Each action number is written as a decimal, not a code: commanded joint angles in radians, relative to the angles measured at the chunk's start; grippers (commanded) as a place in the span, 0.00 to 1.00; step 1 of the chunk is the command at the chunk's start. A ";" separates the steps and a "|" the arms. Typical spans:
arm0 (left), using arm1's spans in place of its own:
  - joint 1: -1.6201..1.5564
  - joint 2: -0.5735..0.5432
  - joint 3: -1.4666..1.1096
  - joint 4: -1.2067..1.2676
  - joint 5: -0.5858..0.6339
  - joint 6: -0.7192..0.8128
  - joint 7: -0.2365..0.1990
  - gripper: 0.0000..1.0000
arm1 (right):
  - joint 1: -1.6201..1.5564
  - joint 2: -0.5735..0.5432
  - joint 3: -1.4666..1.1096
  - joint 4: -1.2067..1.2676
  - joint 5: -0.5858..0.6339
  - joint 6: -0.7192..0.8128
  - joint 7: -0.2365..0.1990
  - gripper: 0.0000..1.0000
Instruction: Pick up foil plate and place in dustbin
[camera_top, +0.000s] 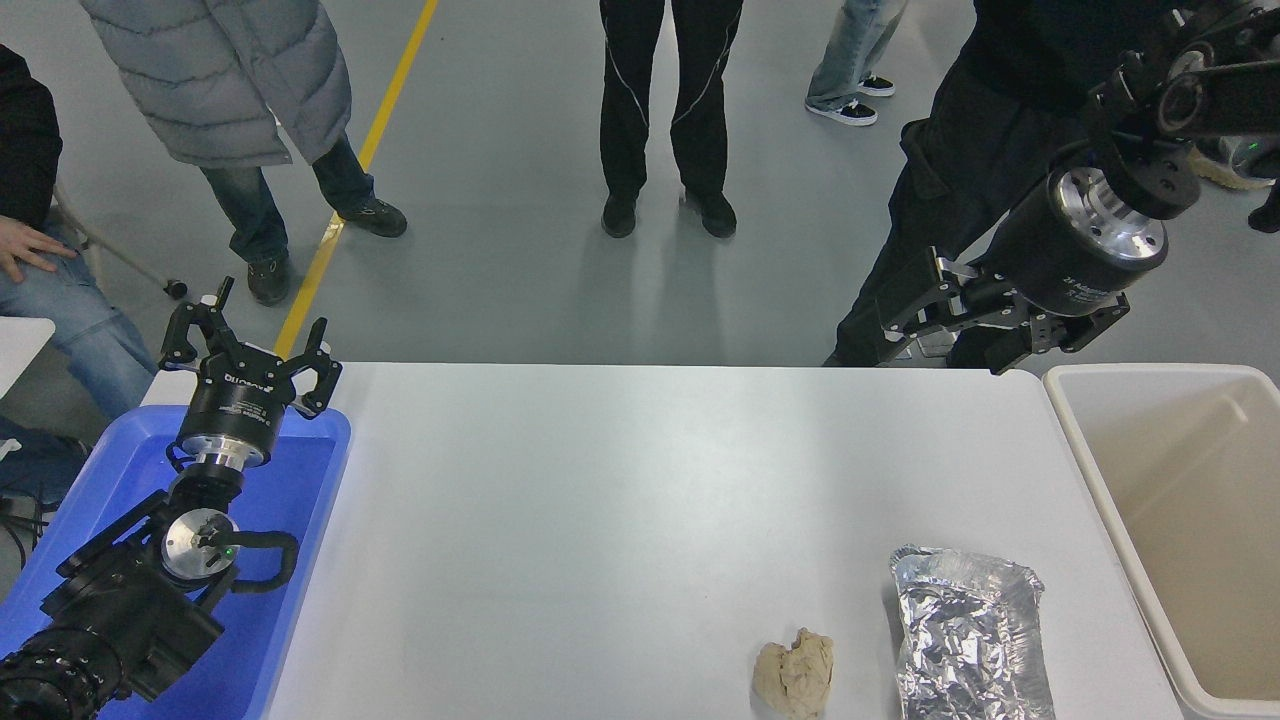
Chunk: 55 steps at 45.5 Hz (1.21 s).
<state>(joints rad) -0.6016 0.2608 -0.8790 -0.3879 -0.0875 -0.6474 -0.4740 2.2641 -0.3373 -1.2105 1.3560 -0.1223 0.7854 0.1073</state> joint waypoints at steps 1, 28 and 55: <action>0.000 0.000 0.000 0.000 0.002 0.000 -0.002 0.98 | -0.001 0.000 -0.001 0.000 0.000 0.000 0.000 1.00; -0.001 0.000 0.000 0.001 0.002 0.003 0.000 0.98 | -0.051 0.032 0.000 0.000 0.001 0.000 0.000 1.00; -0.001 0.000 0.000 0.000 0.000 0.003 -0.002 0.98 | -0.038 0.021 -0.012 -0.043 0.070 0.000 0.000 1.00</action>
<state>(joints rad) -0.6028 0.2608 -0.8789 -0.3873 -0.0872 -0.6442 -0.4755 2.2132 -0.3150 -1.2212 1.3457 -0.1148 0.7854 0.1070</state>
